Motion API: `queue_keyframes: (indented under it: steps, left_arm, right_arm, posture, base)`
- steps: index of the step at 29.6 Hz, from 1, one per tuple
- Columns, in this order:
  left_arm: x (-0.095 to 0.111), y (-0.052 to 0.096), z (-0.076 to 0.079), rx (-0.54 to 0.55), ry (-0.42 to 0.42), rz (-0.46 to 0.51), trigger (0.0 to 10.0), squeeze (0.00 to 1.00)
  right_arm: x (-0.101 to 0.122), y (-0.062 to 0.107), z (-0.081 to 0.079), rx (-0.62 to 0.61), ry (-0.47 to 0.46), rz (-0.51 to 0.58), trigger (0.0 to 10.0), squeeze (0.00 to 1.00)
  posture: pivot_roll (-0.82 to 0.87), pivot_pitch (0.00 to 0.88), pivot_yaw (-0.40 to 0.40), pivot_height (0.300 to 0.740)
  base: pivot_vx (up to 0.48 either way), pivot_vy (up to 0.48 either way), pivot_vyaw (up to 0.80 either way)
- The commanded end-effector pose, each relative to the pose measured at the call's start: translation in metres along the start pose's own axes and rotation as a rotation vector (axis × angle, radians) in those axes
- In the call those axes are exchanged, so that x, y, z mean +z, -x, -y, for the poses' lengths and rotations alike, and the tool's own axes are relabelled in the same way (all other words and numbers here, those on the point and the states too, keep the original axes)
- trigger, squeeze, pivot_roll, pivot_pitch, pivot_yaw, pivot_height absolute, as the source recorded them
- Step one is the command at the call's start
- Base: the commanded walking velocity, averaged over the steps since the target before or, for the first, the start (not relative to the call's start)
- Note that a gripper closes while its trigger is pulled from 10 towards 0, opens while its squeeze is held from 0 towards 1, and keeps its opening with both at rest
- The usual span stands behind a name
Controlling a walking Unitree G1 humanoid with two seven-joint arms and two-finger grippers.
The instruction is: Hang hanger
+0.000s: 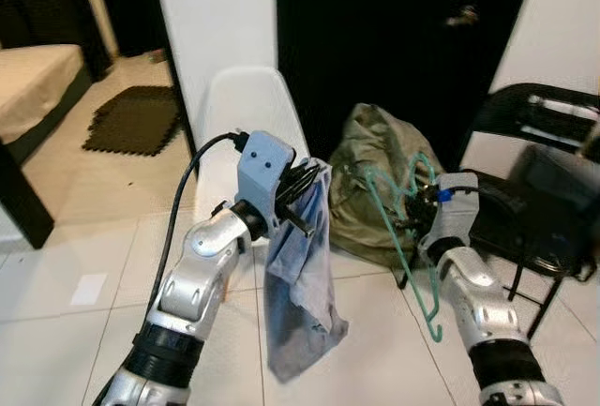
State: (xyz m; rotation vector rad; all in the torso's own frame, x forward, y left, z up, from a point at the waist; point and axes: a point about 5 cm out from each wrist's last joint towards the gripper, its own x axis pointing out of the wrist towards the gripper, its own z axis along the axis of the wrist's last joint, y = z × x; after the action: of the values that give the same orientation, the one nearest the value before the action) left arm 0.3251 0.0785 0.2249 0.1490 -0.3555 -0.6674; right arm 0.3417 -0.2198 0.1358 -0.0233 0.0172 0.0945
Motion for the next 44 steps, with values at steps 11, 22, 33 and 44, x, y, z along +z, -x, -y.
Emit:
queue_keyframes:
  steps: [11, 22, 33, 44]
  left_arm:
    - [-0.007, 0.041, -0.078, 0.121, -0.353, -0.156, 10.0, 0.00]
    - [0.029, 0.053, -0.073, -0.197, -0.240, 0.005, 10.0, 0.00]
    - [0.040, 0.069, -0.077, -0.534, -0.338, -0.138, 10.0, 0.00]
    - [0.059, 0.056, -0.078, -0.634, -0.678, -0.174, 10.0, 0.00]
  right_arm:
    - [0.025, 0.010, 0.008, 0.264, 0.021, 0.054, 10.0, 0.00]
    - [0.050, 0.039, 0.016, 0.596, 0.000, 0.121, 10.0, 0.00]
    - [0.051, 0.078, 0.009, 1.011, 0.039, -0.005, 10.0, 0.00]
    - [0.064, 0.094, 0.038, 1.021, 0.089, -0.056, 10.0, 0.00]
  posture:
    - [-0.03, 0.000, -0.017, 0.740]
    - [-0.02, 0.000, -0.015, 0.740]
    - [-0.03, 0.000, -0.006, 0.740]
    - [-0.04, 0.000, 0.006, 0.740]
  base:
    - [0.000, 0.000, -0.80]
    - [0.000, 0.000, -0.65]
    - [0.000, 0.000, 0.00]
    - [0.000, 0.000, 0.00]
